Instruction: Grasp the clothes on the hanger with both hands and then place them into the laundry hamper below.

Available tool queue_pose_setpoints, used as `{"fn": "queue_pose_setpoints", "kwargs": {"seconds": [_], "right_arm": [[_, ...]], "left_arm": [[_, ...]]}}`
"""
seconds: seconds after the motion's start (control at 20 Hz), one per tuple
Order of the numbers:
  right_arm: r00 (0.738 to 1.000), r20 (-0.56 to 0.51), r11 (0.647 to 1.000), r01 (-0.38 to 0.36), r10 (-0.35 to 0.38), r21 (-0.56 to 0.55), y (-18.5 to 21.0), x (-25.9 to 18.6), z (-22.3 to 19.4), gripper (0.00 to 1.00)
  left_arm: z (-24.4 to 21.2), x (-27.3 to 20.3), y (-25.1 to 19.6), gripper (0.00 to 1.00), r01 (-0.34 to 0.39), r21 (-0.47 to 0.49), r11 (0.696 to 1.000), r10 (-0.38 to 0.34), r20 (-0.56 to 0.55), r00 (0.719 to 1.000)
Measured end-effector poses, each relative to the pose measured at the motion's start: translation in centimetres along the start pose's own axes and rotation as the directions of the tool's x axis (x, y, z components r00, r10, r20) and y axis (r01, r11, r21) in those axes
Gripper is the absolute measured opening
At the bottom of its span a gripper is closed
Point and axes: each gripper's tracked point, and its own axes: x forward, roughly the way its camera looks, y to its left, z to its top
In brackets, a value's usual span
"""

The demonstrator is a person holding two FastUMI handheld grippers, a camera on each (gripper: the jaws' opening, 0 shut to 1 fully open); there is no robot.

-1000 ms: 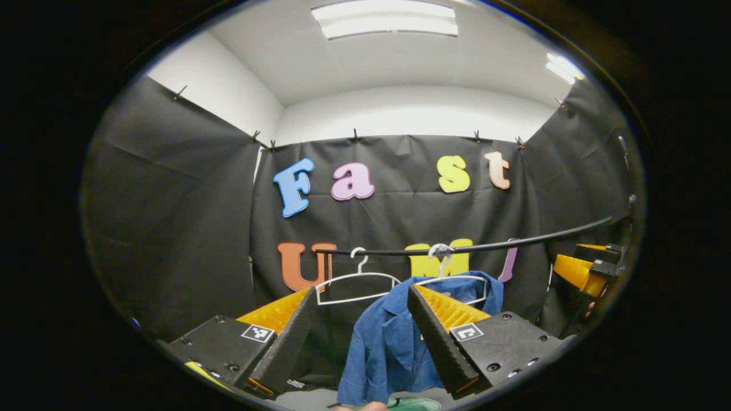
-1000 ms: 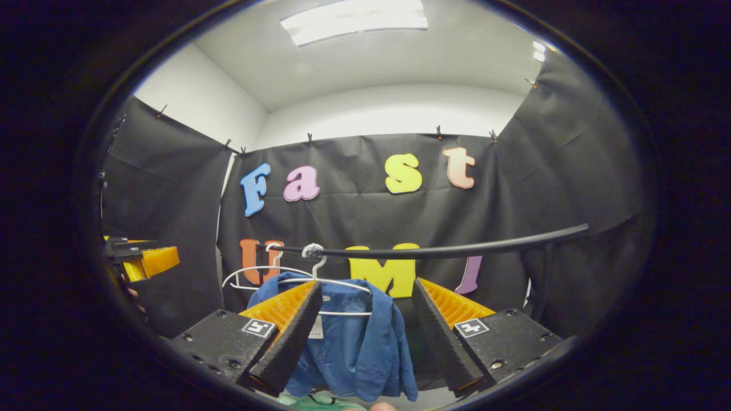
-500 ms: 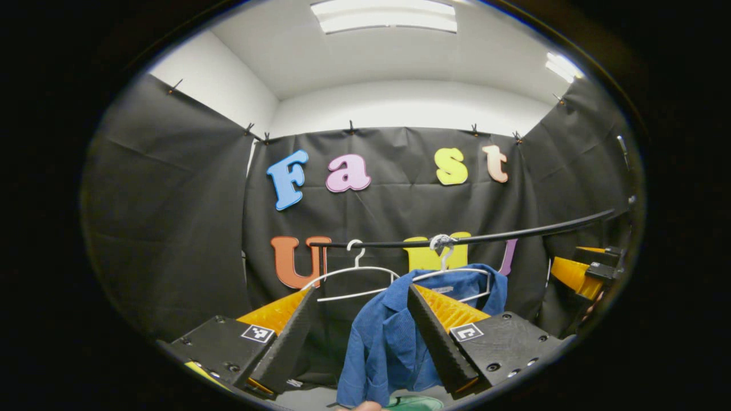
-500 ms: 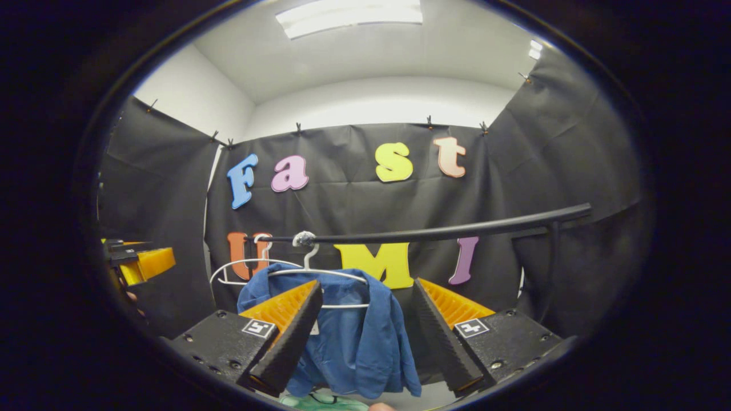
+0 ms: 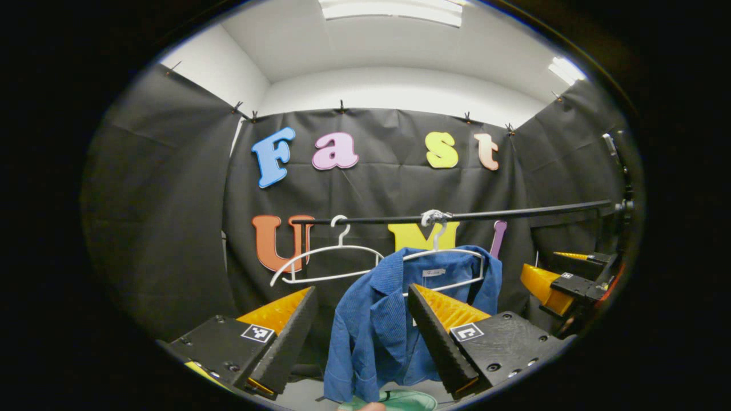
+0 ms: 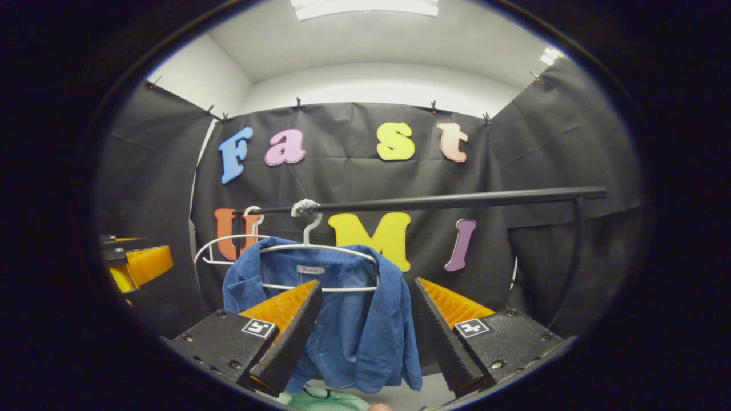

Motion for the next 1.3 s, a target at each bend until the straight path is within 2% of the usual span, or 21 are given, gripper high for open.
{"fn": "queue_pose_setpoints", "kwargs": {"seconds": [0.15,0.35,0.45,0.5,0.6,0.7,0.75,0.85,0.95,1.0,1.15,1.2,1.3], "right_arm": [[1.0,-0.03,1.0,0.007,-0.008,-0.017,0.1,1.8,-1.6,0.99],[0.997,-0.079,1.0,0.009,-0.01,-0.004,-0.9,5.6,-4.1,0.99],[0.994,-0.109,1.0,0.007,-0.006,0.008,-1.3,7.2,-5.7,0.99],[0.992,-0.127,1.0,0.004,-0.002,0.011,-1.6,8.1,-6.4,0.99],[0.987,-0.161,1.0,0.007,-0.005,0.01,-2.1,10.1,-7.9,0.99],[0.982,-0.188,1.0,0.024,-0.022,0.01,-2.8,11.7,-9.1,0.99],[0.98,-0.196,0.999,0.037,-0.034,0.014,-3.2,12.4,-9.4,0.99],[0.979,-0.202,0.999,0.039,-0.033,0.028,-3.5,13.9,-9.8,0.99],[0.977,-0.209,0.999,0.038,-0.03,0.036,-3.4,15.0,-10.3,0.98],[0.978,-0.209,0.999,0.038,-0.029,0.039,-3.3,15.4,-10.5,0.99],[0.975,-0.221,0.998,0.042,-0.032,0.039,-3.2,16.5,-11.7,0.95],[0.973,-0.227,0.998,0.041,-0.031,0.037,-3.1,16.7,-12.2,0.95],[0.972,-0.233,0.999,0.043,-0.035,0.029,-3.3,16.9,-13.5,0.92]], "left_arm": [[-1.8,1.8,-0.9,1.0,0.012,-0.017,1.0,-0.013,-0.044,0.999],[-4.3,4.2,-2.3,1.0,-0.006,-0.049,0.999,0.001,-0.099,0.995],[-5.6,5.8,-2.8,0.92,-0.023,-0.047,0.999,0.018,-0.124,0.992],[-6.3,6.5,-3.1,0.92,-0.032,-0.043,0.999,0.026,-0.135,0.991],[-7.5,7.8,-3.5,0.98,-0.048,-0.034,0.998,0.042,-0.154,0.987],[-8.5,8.9,-3.6,1.0,-0.071,-0.021,0.997,0.067,-0.161,0.985],[-8.8,9.5,-3.7,0.96,-0.077,-0.018,0.997,0.074,-0.161,0.984],[-9.6,10.9,-3.9,0.96,-0.091,-0.013,0.996,0.088,-0.165,0.982],[-10.3,12.1,-3.5,0.96,-0.127,0.001,0.992,0.125,-0.185,0.975],[-10.8,12.7,-3.2,1.0,-0.151,-0.001,0.989,0.148,-0.191,0.97],[-12.4,14.2,-2.7,1.0,-0.209,-0.011,0.978,0.202,-0.223,0.954],[-12.9,14.5,-2.6,0.96,-0.223,-0.006,0.975,0.215,-0.232,0.949],[-13.5,14.7,-2.2,0.99,-0.239,0.009,0.971,0.235,-0.227,0.945]]}}
